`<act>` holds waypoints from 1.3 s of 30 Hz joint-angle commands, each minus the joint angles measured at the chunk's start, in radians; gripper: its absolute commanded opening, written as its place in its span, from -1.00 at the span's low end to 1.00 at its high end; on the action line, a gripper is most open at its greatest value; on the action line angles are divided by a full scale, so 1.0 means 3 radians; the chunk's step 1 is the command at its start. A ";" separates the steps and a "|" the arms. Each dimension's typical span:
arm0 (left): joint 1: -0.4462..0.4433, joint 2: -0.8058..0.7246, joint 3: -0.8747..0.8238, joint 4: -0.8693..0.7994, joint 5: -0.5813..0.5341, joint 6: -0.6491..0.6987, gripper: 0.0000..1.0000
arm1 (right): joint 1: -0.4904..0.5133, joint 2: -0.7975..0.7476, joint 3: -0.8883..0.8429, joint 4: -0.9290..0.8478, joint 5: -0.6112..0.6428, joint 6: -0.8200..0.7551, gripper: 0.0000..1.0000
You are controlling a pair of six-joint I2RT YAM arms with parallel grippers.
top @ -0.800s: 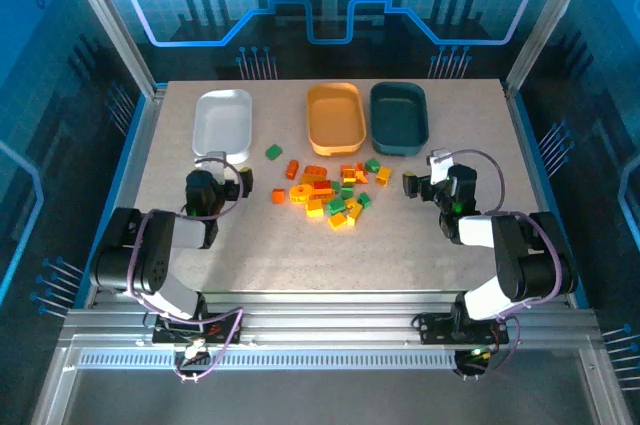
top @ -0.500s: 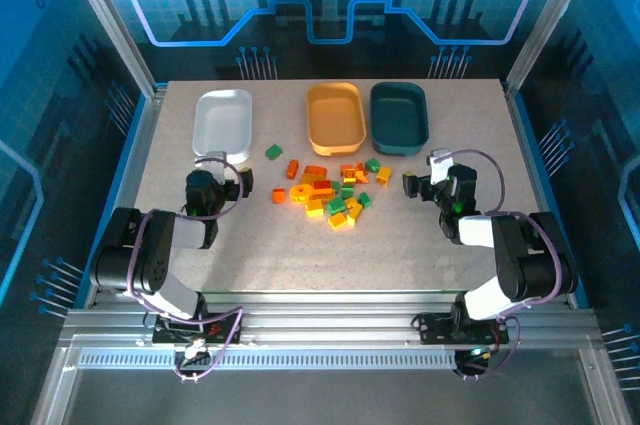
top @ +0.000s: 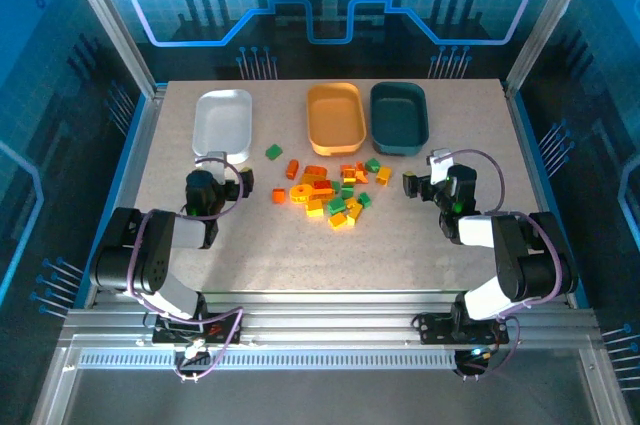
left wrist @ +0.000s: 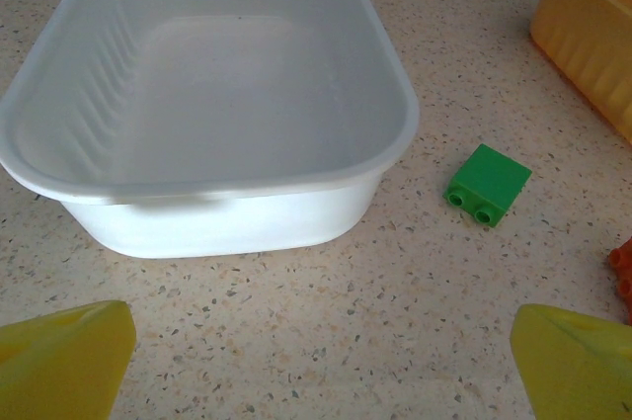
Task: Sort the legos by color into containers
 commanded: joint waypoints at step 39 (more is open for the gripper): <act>0.0032 -0.1436 0.0118 -0.0990 0.0018 -0.0025 0.98 | 0.0291 -0.0719 0.0656 -0.1308 0.0693 0.0129 1.00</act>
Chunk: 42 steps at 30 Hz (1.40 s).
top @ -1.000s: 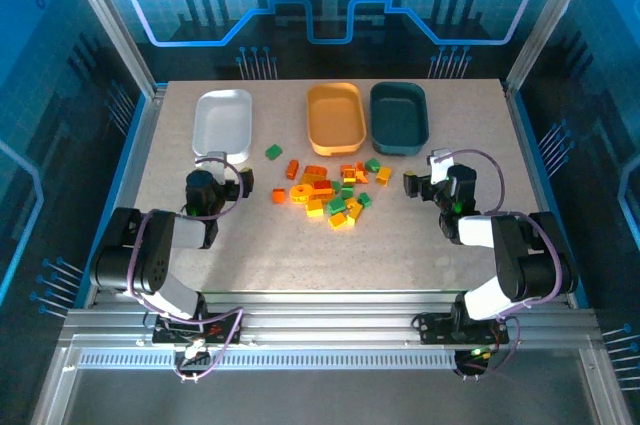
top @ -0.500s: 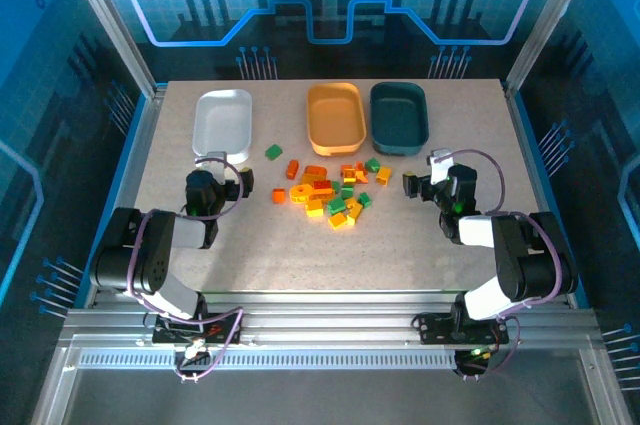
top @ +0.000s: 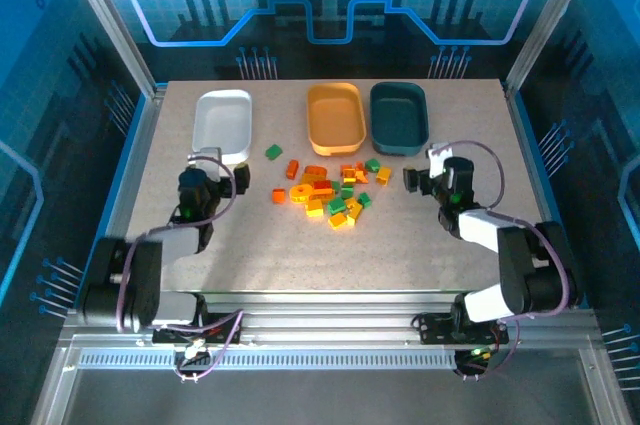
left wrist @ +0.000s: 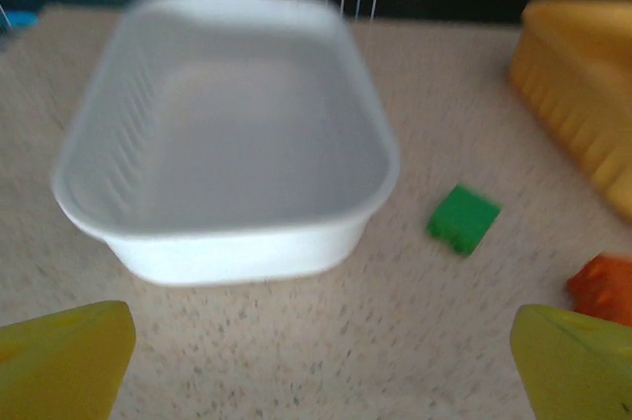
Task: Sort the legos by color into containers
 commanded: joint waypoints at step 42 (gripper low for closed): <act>-0.0365 0.3180 0.5667 -0.5410 -0.0576 -0.1152 0.32 | 0.0955 -0.0383 0.0453 -0.2005 0.0331 0.2028 0.49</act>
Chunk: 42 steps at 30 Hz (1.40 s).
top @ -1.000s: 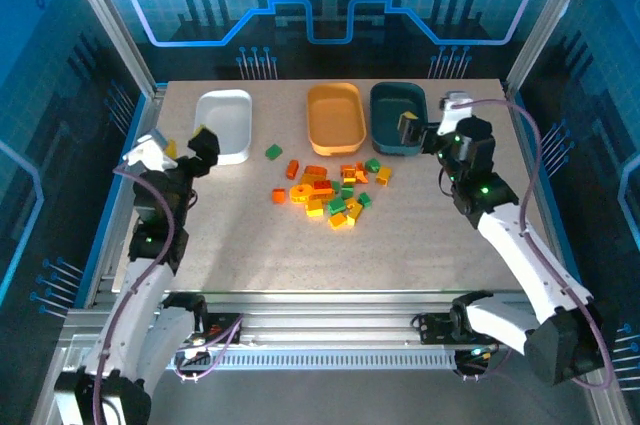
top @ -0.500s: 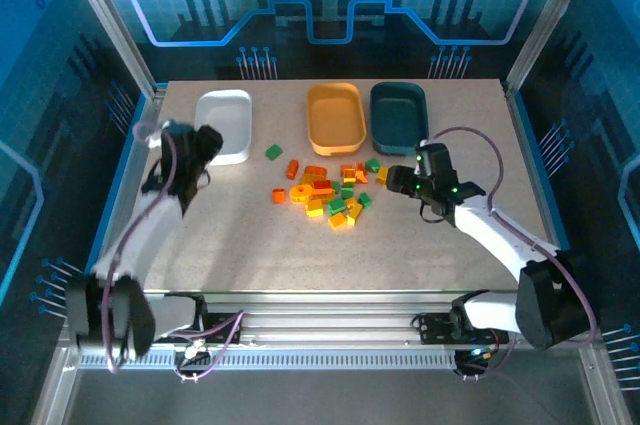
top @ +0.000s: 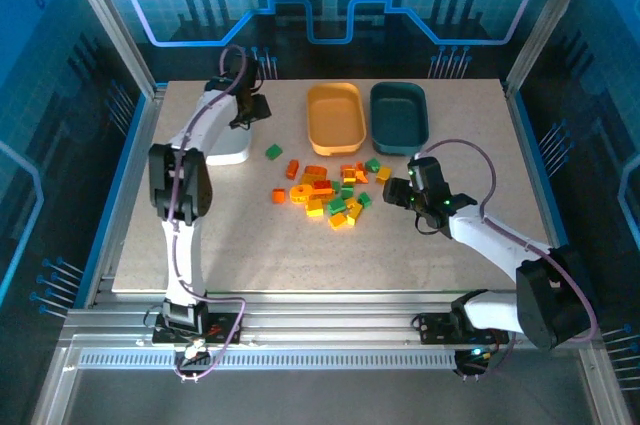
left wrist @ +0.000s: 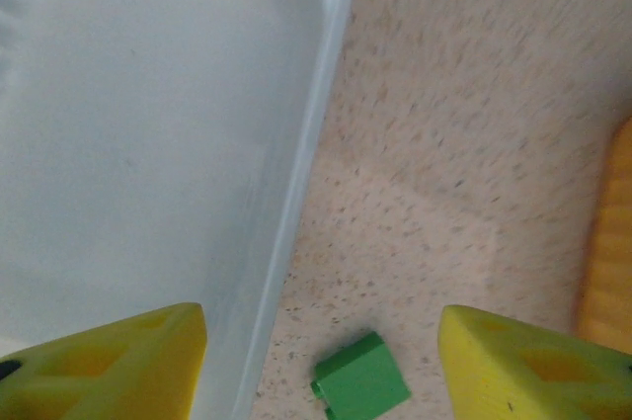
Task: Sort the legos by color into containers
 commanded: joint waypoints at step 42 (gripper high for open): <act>-0.0415 0.0911 0.1188 0.0541 -0.0419 0.0836 -1.00 | 0.0087 0.0021 -0.0035 0.0014 0.0300 0.0045 0.30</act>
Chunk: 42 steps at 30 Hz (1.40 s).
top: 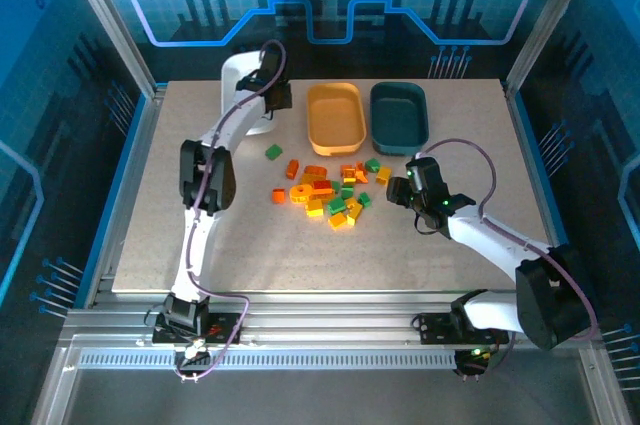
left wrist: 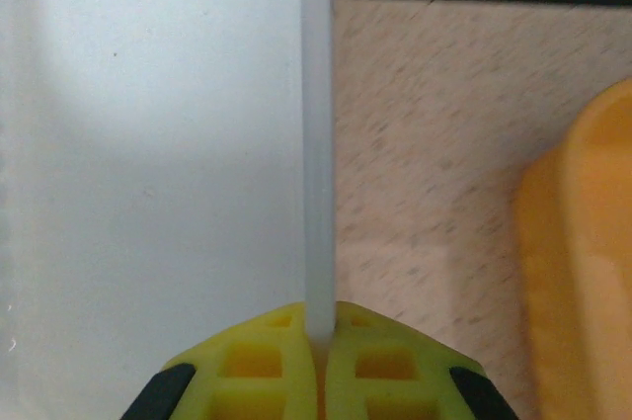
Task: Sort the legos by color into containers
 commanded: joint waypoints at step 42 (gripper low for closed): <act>-0.0216 -0.0713 -0.0259 -0.0529 0.0902 -0.0768 0.66 | -0.0118 -0.0160 0.0124 -0.0091 0.0240 -0.0249 0.52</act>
